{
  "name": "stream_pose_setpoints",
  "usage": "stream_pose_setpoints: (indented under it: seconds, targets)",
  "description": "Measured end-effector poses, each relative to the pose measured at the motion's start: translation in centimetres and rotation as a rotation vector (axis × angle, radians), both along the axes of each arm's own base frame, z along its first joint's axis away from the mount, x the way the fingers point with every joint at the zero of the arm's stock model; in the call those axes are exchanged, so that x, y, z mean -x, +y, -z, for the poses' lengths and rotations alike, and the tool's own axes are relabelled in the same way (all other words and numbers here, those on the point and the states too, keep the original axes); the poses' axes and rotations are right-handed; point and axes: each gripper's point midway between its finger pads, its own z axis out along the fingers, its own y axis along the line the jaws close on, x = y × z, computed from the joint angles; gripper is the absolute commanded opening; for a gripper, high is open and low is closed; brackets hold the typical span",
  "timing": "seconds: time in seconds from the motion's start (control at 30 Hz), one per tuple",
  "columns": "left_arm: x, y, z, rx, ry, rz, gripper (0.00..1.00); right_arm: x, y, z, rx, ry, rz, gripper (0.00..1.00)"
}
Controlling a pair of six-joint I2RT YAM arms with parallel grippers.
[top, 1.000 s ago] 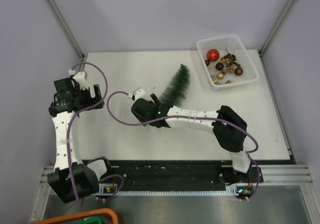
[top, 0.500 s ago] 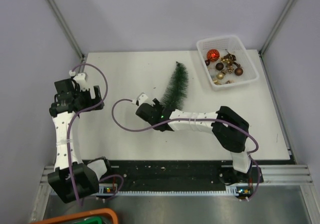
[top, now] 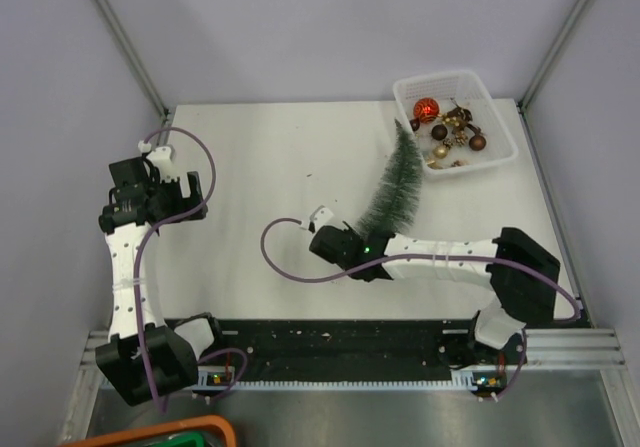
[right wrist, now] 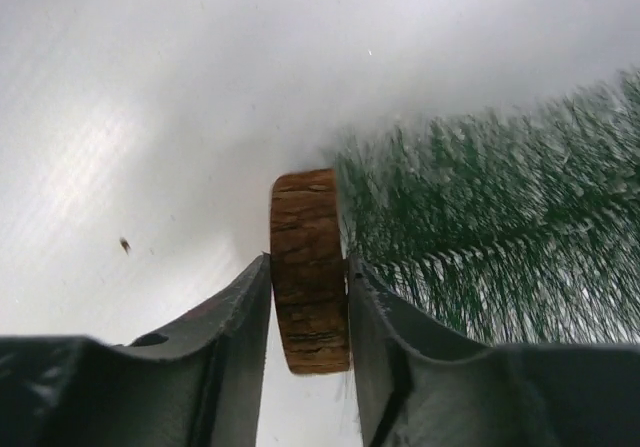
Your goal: Decorate the small christmas tree
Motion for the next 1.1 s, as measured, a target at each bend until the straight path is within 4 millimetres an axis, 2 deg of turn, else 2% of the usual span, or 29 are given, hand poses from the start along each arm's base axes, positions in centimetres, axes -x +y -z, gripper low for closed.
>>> stream_pose_setpoints:
  seconds: [0.03, 0.13, 0.2, 0.3, 0.37, 0.43, 0.5, 0.57, 0.63, 0.7, 0.77, 0.83, 0.93, 1.0, 1.1]
  targets:
    - [0.0, 0.0, 0.0, -0.001, -0.001, 0.001, 0.99, 0.4, -0.6, -0.1, 0.005, 0.009, 0.000, 0.60]
    - [0.1, 0.0, -0.1, -0.006, -0.006, 0.004, 0.99, 1.3, -2.6, -1.4, 0.005, 0.022, 0.020, 0.76]
    - [0.1, 0.0, -0.2, -0.010, -0.009, 0.007, 0.99, 1.4, -3.1, -2.9, -0.033, 0.007, 0.050, 0.81]
    - [0.2, 0.0, -0.3, -0.016, -0.014, 0.010, 0.99, 0.7, -3.1, -6.8, -0.129, -0.027, 0.116, 0.84]
    - [0.2, 0.0, -0.4, -0.019, -0.017, 0.013, 0.99, -0.6, -2.9, -10.3, -0.235, -0.064, 0.169, 0.84]
    - [0.3, 0.0, -0.6, -0.022, -0.022, 0.015, 0.99, -2.8, -3.9, -14.2, -0.350, -0.112, 0.256, 0.84]
    - [0.4, 0.0, -0.8, -0.026, -0.029, 0.016, 0.99, -5.9, -6.4, -17.2, -0.436, -0.161, 0.374, 0.83]
    - [0.5, -0.1, -0.9, -0.027, -0.033, 0.016, 0.99, -9.0, -9.5, -18.4, -0.468, -0.200, 0.497, 0.83]
    - [0.5, -0.1, -0.9, -0.027, -0.034, 0.016, 0.99, -11.9, -12.5, -17.6, -0.441, -0.217, 0.617, 0.83]
    - [0.5, -0.1, -0.9, -0.026, -0.034, 0.017, 0.99, -13.7, -13.7, -15.4, -0.391, -0.195, 0.680, 0.83]
    - [0.5, -0.1, -0.9, -0.024, -0.033, 0.019, 0.99, -15.3, -13.8, -12.2, -0.329, -0.142, 0.715, 0.82]
    - [0.5, -0.2, -0.9, -0.022, -0.033, 0.021, 0.99, -16.7, -13.4, -8.8, -0.286, -0.075, 0.734, 0.82]
    - [0.5, -0.2, -0.9, -0.020, -0.033, 0.023, 0.99, -18.1, -12.3, -5.2, -0.268, 0.014, 0.741, 0.82]
    - [0.6, -0.3, -0.8, -0.019, -0.031, 0.024, 0.99, -18.9, -10.8, -3.9, -0.300, 0.067, 0.728, 0.82]
    - [0.7, -0.3, -0.4, -0.019, -0.021, 0.024, 0.99, -19.9, -8.0, -3.1, -0.390, 0.137, 0.684, 0.82]
